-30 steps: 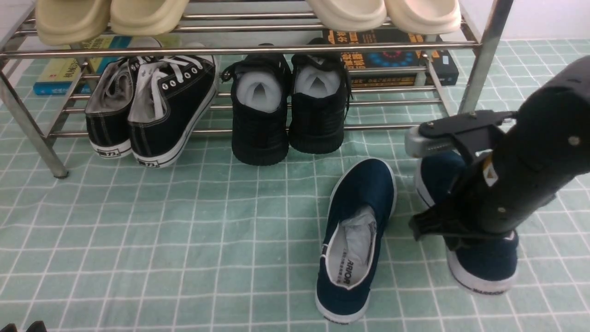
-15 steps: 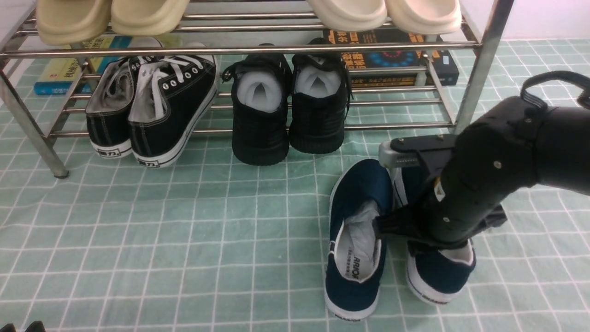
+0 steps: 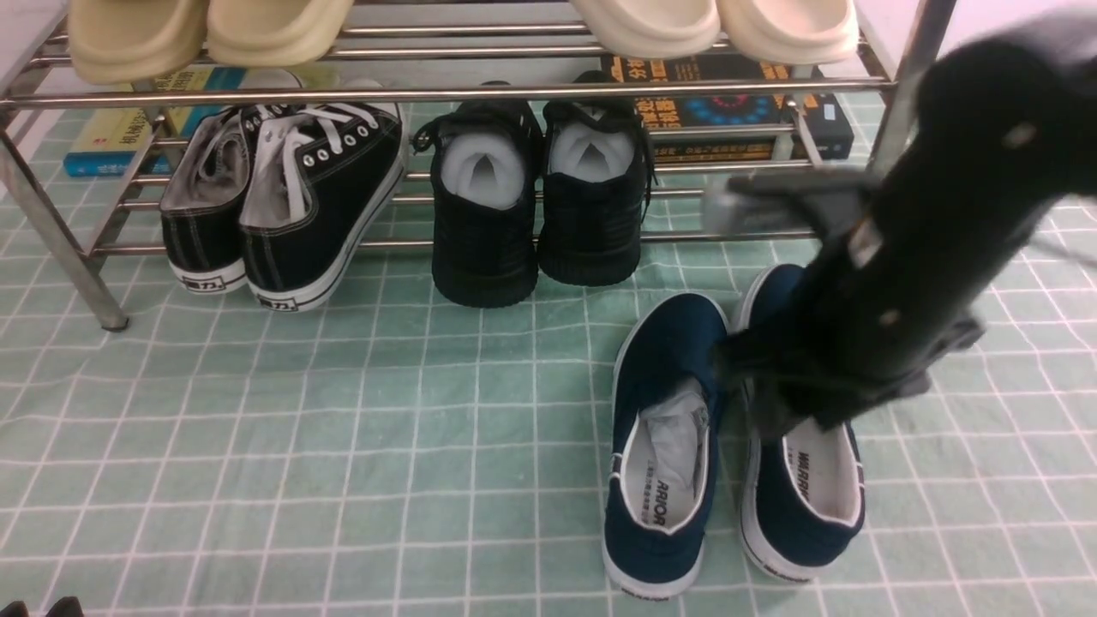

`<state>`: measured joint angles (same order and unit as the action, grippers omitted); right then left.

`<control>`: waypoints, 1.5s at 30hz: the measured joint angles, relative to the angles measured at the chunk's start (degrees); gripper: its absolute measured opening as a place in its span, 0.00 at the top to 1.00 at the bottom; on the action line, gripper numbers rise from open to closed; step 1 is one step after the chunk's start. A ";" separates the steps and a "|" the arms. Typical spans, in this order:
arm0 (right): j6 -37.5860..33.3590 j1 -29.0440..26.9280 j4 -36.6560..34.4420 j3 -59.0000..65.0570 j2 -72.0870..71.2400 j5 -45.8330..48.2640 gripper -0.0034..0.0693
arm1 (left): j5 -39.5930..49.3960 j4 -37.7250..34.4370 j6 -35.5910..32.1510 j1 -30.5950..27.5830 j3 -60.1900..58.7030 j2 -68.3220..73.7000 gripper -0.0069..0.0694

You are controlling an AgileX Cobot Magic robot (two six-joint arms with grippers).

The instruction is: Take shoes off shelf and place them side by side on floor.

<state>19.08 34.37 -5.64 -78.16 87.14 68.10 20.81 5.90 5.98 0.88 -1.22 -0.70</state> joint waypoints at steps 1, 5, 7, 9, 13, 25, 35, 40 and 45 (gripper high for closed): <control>-0.41 0.00 1.59 -0.53 -2.13 0.76 0.67 | 0.00 0.00 0.00 0.00 0.00 0.00 0.59; -0.63 0.00 6.92 0.87 -12.04 1.89 0.94 | 0.00 0.06 0.00 0.00 0.00 0.00 0.59; -0.63 0.00 7.42 2.75 -15.88 1.96 0.96 | 0.00 0.10 0.00 0.00 0.00 0.00 0.59; -0.63 0.00 7.74 10.11 -25.12 1.00 0.97 | 0.00 0.17 0.00 0.00 0.00 0.00 0.59; -0.63 0.00 7.79 21.99 -35.71 -10.23 0.97 | 0.00 0.17 0.00 0.00 0.00 0.00 0.59; -0.63 0.00 9.90 54.57 -47.10 -60.29 0.97 | 0.00 0.19 0.00 0.00 0.00 0.00 0.59; -0.63 0.00 10.37 61.63 -47.10 -61.42 0.97 | 0.00 0.24 0.00 0.00 0.00 0.00 0.59; -0.63 0.00 10.37 61.80 -47.10 -62.02 0.97 | 0.00 0.31 0.00 0.00 0.00 0.00 0.59; -8.01 -2.93 8.53 63.85 -52.68 -62.18 0.96 | 0.00 0.37 0.00 0.00 0.00 0.00 0.59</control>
<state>11.07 31.44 2.89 -14.31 34.46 5.92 20.81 6.27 5.98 0.88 -1.22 -0.70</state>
